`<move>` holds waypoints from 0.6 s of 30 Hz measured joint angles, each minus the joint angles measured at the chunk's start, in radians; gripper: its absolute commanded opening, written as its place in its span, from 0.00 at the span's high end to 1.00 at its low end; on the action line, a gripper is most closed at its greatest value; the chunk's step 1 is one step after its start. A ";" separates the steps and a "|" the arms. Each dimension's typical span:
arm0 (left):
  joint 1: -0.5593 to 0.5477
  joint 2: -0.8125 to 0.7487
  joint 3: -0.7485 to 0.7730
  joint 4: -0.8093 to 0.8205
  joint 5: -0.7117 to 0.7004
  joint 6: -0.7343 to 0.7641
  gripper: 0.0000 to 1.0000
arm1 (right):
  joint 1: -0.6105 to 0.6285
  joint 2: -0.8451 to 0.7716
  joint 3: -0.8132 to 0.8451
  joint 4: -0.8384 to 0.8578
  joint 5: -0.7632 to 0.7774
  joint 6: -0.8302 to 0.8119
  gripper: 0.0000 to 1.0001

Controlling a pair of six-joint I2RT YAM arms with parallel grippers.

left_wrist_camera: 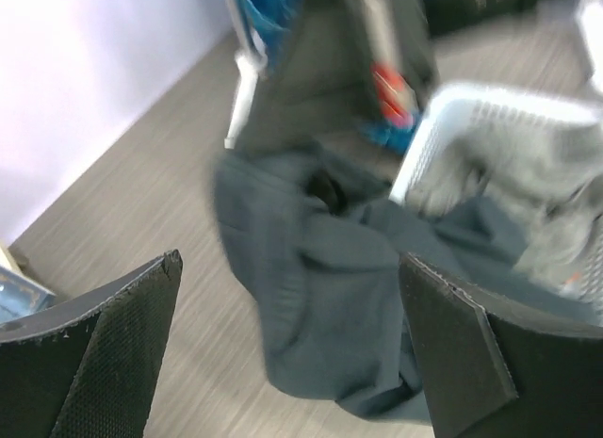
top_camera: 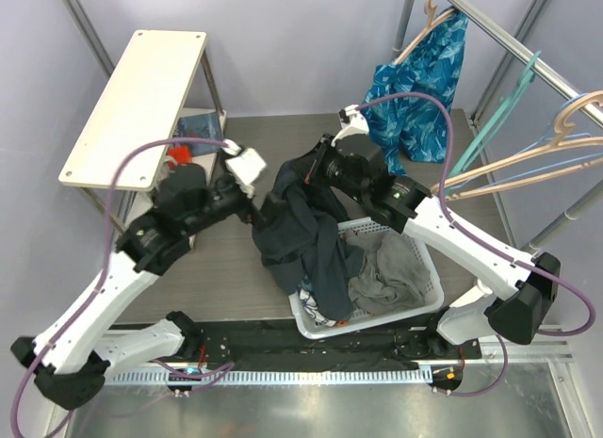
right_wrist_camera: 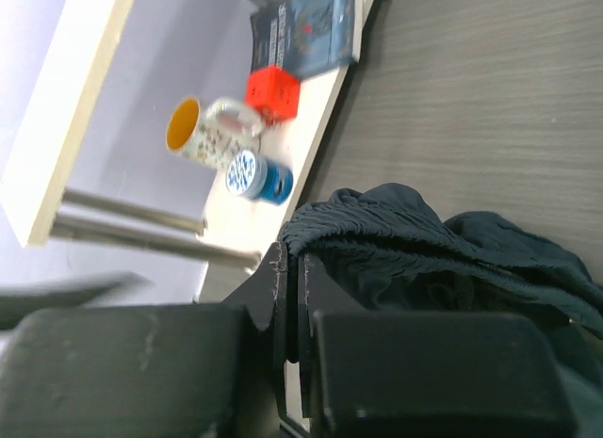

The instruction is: Place the shorts on the hanger

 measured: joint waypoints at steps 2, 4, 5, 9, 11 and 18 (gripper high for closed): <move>-0.064 0.035 -0.043 0.026 -0.060 0.048 0.07 | 0.002 0.014 0.022 -0.001 0.029 0.012 0.99; -0.134 0.065 -0.082 0.049 -0.140 0.098 0.10 | 0.005 0.024 0.043 0.002 0.048 0.019 0.99; -0.150 0.075 -0.090 0.060 -0.163 0.113 0.12 | 0.005 0.027 0.049 0.004 0.052 0.022 0.99; -0.190 0.109 -0.113 0.158 -0.307 0.179 0.15 | 0.017 0.032 0.059 0.008 0.060 0.033 0.99; -0.190 0.114 -0.122 0.217 -0.355 0.195 0.17 | 0.023 0.032 0.059 0.010 0.060 0.034 0.99; -0.190 0.141 -0.150 0.360 -0.440 0.240 0.31 | 0.029 0.032 0.059 0.026 0.047 0.039 0.99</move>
